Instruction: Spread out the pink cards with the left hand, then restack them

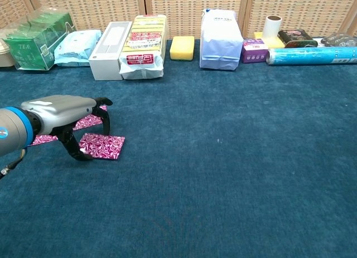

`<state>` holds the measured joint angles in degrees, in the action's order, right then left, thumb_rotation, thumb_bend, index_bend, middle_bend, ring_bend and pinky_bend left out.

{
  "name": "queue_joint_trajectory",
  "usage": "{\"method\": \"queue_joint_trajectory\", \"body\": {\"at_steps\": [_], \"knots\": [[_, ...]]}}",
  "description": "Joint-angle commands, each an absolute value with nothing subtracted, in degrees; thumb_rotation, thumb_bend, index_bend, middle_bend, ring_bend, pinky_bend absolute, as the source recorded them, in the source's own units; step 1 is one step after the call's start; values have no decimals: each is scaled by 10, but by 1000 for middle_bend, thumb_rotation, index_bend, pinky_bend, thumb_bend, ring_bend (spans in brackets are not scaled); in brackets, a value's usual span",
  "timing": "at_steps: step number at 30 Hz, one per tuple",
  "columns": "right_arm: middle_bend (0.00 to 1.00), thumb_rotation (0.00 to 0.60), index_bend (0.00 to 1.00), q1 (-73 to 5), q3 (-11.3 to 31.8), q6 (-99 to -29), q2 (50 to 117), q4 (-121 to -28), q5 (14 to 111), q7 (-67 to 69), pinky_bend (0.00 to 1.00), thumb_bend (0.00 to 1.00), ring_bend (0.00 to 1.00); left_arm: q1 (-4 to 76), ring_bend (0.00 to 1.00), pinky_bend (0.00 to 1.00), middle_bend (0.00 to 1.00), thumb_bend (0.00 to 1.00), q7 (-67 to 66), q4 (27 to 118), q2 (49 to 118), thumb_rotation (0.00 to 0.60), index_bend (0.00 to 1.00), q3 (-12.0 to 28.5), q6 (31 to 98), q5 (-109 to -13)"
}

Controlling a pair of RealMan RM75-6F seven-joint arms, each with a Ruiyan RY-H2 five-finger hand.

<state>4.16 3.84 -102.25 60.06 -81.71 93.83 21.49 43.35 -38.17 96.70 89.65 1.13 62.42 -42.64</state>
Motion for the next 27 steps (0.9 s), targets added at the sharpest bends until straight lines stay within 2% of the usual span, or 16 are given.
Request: {"method": "queue_joint_trajectory", "body": {"at_steps": [1,8,18,27], "knots": [[2,600,167,41,38,-1020,600,-818,938,216,0,6,0,427,0,69,0,209,-361,988,868,600,395,26,625,-424],[2,600,166,40,35,-1021,600,-820,943,211,0,6,0,420,0,69,0,211,-336,1004,834,600,395,55,636,-400],[2,600,166,40,32,-1020,598,-822,947,210,0,7,0,457,0,69,0,205,-403,984,855,600,395,127,686,-205],[2,600,166,36,30,-1016,599,-819,949,210,0,6,0,499,0,69,0,202,-456,942,880,600,395,168,681,-96]]}}
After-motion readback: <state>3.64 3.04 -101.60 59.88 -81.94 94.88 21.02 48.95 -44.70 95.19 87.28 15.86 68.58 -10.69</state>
